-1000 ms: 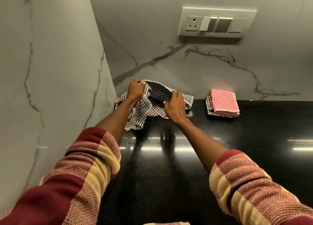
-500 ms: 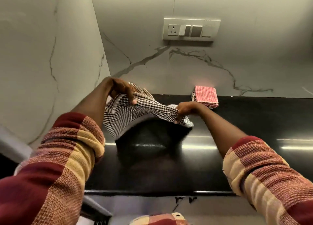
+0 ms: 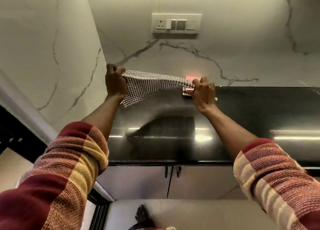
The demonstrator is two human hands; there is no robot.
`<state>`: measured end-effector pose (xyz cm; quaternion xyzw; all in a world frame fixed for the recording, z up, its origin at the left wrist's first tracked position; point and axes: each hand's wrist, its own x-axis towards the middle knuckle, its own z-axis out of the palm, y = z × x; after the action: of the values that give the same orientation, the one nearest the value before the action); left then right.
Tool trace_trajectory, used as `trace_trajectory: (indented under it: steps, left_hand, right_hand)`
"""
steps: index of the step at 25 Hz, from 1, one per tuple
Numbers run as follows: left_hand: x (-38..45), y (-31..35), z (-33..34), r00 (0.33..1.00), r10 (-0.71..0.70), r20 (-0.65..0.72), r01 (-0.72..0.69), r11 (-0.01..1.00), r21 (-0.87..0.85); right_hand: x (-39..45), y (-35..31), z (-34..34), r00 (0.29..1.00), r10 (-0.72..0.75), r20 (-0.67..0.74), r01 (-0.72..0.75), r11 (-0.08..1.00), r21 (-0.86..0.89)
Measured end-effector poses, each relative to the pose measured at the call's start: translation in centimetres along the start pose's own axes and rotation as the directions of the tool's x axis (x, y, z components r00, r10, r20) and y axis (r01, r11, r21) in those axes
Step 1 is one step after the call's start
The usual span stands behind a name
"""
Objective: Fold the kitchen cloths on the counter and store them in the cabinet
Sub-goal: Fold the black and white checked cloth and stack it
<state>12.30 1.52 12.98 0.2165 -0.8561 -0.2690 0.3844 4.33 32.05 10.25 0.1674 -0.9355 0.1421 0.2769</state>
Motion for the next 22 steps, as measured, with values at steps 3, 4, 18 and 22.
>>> trace_trajectory:
  steps: [3, 4, 18, 22]
  left_hand:
    - [-3.2, -2.7, 0.3, 0.964, -0.036, 0.265, -0.021, 0.978, 0.207]
    - [-4.5, -4.0, 0.7, 0.895, -0.078, 0.439, -0.098, 0.926, 0.363]
    - [-16.2, -9.7, 5.6, 0.468, -0.303, 0.830, -0.140, 0.902, 0.408]
    - [-15.2, -11.1, 5.7, 0.636, -0.357, 0.684, 0.075, 0.911, 0.405]
  right_hand:
    - [-5.4, 0.3, 0.9, 0.976, -0.003, 0.217, 0.010, 1.000, -0.029]
    - [-7.4, 0.1, 1.6, 0.936, -0.012, 0.352, 0.011, 1.000, 0.003]
    - [-15.6, -7.3, 8.6, 0.670, -0.127, 0.732, 0.123, 0.991, 0.059]
    - [-15.7, -8.1, 9.2, 0.778, -0.085, 0.623, 0.067, 0.996, 0.051]
